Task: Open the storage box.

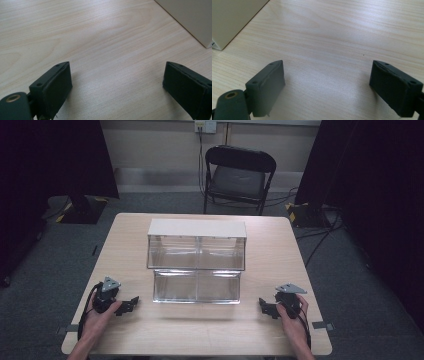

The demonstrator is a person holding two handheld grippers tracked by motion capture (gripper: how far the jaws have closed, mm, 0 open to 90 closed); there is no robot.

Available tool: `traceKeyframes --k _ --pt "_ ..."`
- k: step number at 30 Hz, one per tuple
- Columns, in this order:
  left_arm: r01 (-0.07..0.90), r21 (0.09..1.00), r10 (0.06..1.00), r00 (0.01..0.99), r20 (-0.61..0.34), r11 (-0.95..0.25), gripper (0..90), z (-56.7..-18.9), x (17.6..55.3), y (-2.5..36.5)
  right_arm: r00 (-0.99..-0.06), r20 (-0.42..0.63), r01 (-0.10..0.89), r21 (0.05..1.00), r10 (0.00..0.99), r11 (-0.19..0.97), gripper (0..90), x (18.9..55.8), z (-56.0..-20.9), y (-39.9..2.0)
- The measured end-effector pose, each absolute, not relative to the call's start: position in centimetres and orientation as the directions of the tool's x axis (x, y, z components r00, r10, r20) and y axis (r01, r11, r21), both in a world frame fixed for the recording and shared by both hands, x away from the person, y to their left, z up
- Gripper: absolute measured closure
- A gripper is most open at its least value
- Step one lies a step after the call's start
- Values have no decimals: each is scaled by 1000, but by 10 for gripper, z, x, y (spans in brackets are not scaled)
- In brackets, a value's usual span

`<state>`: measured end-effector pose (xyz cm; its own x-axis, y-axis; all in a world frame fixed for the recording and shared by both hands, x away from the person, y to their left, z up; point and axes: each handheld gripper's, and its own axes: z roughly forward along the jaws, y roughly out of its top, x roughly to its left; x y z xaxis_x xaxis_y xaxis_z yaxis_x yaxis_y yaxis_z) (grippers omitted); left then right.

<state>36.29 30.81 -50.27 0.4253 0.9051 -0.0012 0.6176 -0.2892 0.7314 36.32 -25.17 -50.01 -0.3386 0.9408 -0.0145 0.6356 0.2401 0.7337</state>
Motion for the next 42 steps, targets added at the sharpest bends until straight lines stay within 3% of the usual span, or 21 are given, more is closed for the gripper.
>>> traceKeyframes --k 5,8,14,29,42 --pt "620 728 905 426 0 -292 96 -502 362 308 -339 -15 636 734 941 240 120 363 -500 -252" --pt "628 731 912 409 -21 -265 164 -499 360 309 -339 -15 636 734 941 240 119 363 -500 -252" --pt "601 750 900 436 -21 -274 179 -494 356 306 -339 -15 636 734 941 240 119 363 -500 -252" --pt "480 831 857 515 -8 -280 178 -469 336 287 -338 -15 636 734 941 240 119 363 -500 -252" --pt "462 846 800 596 -72 -268 166 -462 324 274 -339 -15 636 734 941 240 119 363 -500 -252"
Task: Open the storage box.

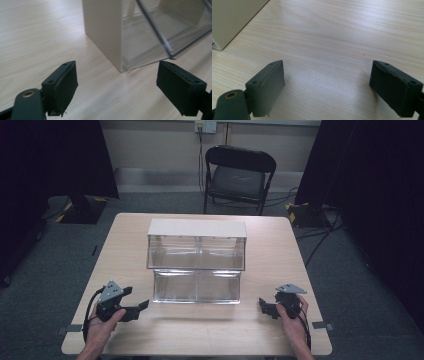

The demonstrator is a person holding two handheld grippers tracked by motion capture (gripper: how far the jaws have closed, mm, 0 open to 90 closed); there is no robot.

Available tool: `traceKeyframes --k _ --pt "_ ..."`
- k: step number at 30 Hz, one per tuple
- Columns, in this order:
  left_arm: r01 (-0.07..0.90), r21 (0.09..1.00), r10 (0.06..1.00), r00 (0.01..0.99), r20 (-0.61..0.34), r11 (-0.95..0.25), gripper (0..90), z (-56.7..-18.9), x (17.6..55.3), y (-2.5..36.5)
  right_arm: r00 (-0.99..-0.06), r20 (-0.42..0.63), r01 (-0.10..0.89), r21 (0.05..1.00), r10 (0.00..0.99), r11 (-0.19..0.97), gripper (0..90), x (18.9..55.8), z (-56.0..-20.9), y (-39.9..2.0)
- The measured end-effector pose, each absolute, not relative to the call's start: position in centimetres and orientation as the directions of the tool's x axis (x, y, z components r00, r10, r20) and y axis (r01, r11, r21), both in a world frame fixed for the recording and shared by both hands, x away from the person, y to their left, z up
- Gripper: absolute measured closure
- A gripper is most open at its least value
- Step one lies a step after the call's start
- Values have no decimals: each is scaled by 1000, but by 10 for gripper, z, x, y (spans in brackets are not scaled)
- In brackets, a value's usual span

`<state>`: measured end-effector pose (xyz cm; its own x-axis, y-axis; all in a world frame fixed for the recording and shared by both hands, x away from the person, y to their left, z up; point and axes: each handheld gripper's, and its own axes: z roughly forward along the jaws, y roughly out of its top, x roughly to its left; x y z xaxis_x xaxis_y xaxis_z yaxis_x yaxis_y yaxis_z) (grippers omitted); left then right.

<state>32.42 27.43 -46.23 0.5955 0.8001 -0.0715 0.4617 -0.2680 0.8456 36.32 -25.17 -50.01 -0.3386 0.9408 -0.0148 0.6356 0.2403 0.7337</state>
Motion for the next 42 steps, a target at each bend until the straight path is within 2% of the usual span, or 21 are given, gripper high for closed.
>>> traceKeyframes --k 14,21,42 --pt "437 854 767 637 -75 -280 164 -462 321 261 -338 -15 636 734 941 240 119 363 -500 -252" --pt "428 841 745 666 -45 -331 161 -467 326 250 -338 -15 636 734 941 240 119 363 -500 -252" --pt "404 847 743 669 -17 -344 157 -470 335 239 -338 -15 636 734 941 240 119 363 -500 -252"
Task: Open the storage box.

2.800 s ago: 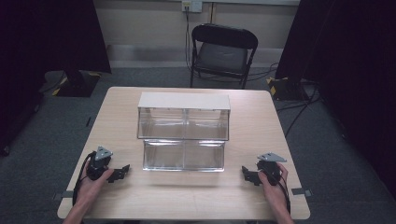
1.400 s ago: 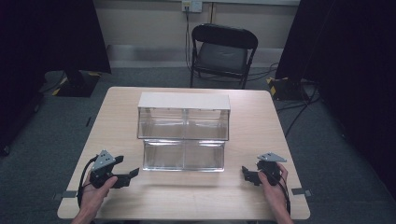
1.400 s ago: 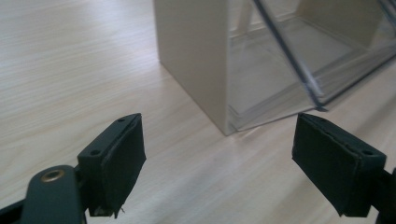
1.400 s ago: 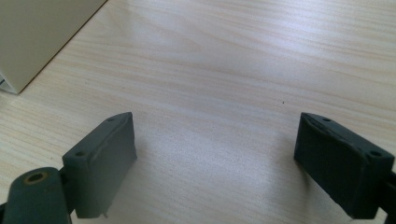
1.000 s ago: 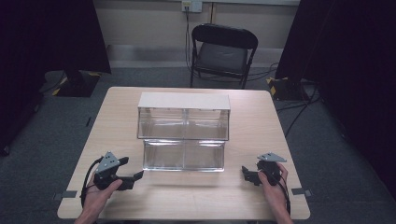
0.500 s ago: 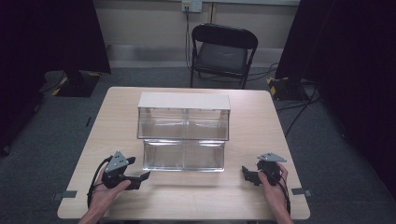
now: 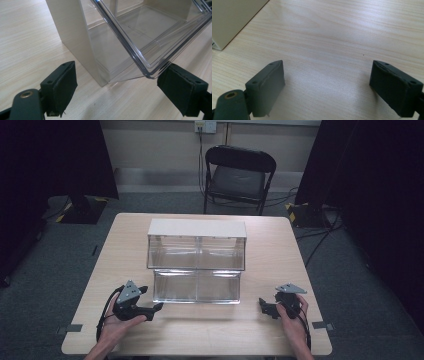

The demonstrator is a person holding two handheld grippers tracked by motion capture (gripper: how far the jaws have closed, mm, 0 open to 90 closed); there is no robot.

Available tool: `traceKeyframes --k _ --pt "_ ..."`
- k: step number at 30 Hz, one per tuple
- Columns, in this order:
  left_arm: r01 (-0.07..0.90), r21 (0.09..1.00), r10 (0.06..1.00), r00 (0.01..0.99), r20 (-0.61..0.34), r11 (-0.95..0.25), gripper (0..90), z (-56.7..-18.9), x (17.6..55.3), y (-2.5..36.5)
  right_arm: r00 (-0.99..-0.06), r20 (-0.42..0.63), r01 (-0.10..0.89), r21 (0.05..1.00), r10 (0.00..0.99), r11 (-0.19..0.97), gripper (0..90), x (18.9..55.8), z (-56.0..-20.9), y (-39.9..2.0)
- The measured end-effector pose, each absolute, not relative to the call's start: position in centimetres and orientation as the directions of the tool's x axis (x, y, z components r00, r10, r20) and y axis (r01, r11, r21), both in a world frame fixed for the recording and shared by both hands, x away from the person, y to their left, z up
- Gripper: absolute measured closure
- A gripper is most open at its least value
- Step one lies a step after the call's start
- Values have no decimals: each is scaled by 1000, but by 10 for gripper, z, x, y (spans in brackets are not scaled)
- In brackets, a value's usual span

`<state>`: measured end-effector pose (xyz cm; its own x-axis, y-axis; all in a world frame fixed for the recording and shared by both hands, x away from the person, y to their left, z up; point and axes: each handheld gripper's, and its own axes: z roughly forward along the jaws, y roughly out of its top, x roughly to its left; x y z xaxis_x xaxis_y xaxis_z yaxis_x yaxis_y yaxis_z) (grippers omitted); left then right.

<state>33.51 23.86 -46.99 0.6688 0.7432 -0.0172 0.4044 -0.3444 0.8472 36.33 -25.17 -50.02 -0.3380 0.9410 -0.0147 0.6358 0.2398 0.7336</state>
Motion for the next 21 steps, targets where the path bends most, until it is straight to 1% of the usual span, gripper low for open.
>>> traceKeyframes --k 3,6,13,14,17,21 --pt "390 855 732 681 -17 -343 156 -469 335 238 -338 -15 636 734 941 240 119 363 -500 -252" --pt "390 861 727 686 -34 -327 154 -469 334 236 -338 -15 636 734 941 240 119 363 -500 -252" --pt "386 859 718 695 -32 -335 163 -467 334 235 -338 -15 636 734 941 240 118 363 -500 -252" --pt "393 863 713 699 -56 -317 157 -467 333 235 -338 -15 636 734 941 240 118 363 -500 -252" --pt "385 863 713 700 -44 -326 162 -466 332 235 -338 -15 636 734 941 240 118 363 -500 -252" --pt "385 865 711 701 -49 -320 161 -466 333 235 -338 -15 636 734 941 240 118 363 -500 -252"
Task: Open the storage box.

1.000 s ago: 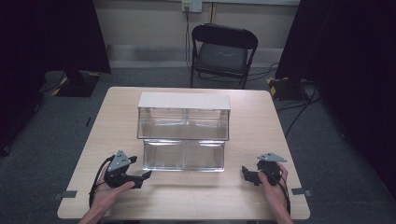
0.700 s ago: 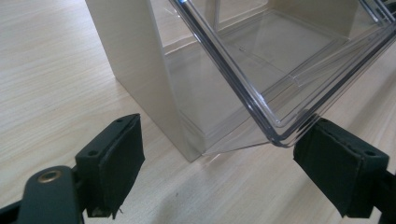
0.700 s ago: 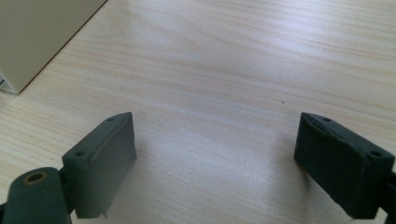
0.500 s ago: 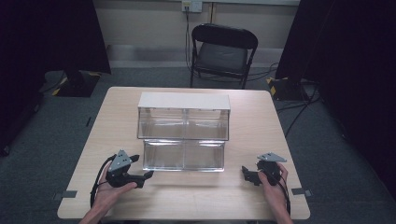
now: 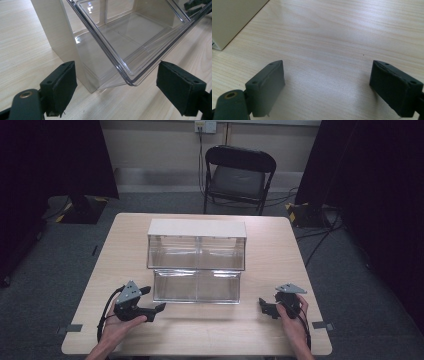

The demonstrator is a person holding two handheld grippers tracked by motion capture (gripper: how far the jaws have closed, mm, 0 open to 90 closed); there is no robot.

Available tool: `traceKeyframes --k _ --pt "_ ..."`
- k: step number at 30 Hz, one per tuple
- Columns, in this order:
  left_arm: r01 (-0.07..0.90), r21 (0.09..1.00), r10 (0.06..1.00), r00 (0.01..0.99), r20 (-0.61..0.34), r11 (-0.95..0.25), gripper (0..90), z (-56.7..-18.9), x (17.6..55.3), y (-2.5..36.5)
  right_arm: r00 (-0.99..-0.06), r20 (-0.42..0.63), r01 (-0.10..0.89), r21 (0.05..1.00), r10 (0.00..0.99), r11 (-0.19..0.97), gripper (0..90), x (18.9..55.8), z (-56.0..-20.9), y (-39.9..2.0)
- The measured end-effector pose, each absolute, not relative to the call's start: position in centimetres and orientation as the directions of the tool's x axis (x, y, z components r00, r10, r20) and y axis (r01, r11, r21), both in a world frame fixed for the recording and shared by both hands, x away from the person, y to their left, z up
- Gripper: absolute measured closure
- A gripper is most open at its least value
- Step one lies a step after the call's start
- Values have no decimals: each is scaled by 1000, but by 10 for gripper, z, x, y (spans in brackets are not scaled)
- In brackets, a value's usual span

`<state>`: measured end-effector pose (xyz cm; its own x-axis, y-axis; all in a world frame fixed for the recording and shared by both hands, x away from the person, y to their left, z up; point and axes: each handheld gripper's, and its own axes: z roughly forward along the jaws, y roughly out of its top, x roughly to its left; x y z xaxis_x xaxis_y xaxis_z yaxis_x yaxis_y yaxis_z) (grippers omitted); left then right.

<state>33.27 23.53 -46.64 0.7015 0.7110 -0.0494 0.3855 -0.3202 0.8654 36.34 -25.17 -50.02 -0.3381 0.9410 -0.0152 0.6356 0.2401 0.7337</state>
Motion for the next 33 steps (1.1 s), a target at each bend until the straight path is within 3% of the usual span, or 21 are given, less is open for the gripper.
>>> traceKeyframes --k 33 --pt "369 881 700 711 -63 -296 154 -461 329 235 -338 -15 636 734 941 240 118 363 -500 -252"
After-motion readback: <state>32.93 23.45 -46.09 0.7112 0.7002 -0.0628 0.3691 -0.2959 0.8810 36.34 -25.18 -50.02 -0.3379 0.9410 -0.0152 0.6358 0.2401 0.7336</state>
